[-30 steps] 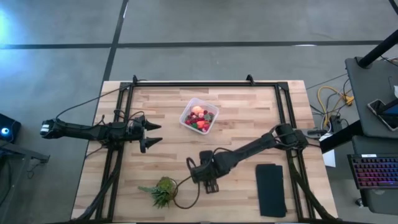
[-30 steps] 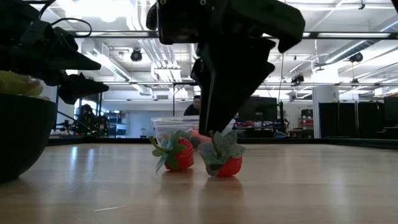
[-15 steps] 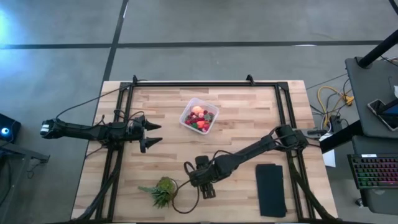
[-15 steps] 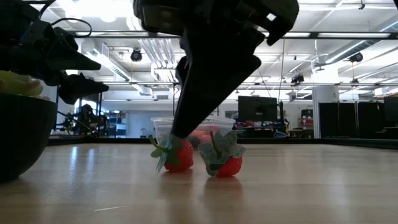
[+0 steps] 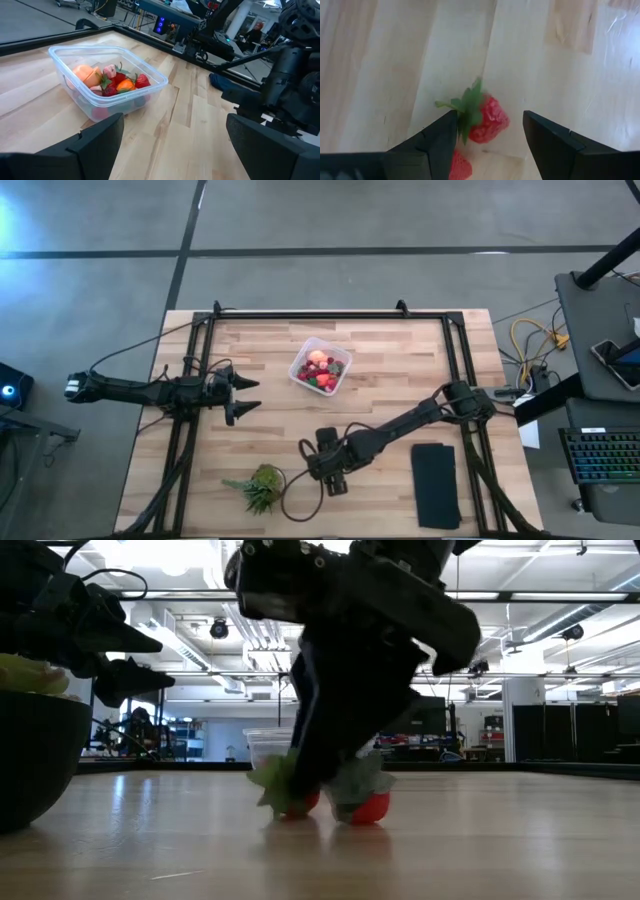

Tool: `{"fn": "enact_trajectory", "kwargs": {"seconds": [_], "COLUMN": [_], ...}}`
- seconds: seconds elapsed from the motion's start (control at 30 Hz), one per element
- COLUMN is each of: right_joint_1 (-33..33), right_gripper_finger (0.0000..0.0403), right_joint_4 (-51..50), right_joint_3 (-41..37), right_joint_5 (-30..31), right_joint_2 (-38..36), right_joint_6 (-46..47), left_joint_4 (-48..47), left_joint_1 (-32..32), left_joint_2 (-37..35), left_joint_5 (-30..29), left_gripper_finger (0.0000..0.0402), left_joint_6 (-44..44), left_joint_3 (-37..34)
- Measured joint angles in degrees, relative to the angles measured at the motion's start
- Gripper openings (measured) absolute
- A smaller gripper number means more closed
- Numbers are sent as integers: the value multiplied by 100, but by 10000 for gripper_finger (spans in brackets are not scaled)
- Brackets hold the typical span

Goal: Pick and placing Produce into tupperware
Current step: Put the red strawberry into the transparent bin

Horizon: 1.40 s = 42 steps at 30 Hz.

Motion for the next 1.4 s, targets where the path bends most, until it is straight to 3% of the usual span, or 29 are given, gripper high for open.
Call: {"fn": "enact_trajectory", "kwargs": {"seconds": [0.7, 1.07, 1.4], "right_joint_1": [7, -20, -129], "right_gripper_finger": [217, 136, 100], "right_joint_4": [-66, -160, -121], "right_joint_3": [-117, -119, 88], "right_joint_5": [17, -5, 17], "right_joint_2": [33, 35, 35], "right_joint_6": [131, 519, 1046], "left_joint_4": [0, 0, 1], "left_joint_1": [-2, -2, -1], "left_joint_2": [2, 2, 2], "left_joint_5": [2, 2, 1], "left_gripper_finger": [338, 338, 338], "left_joint_6": [2, 1, 2], "left_joint_3": [0, 0, 0]}}
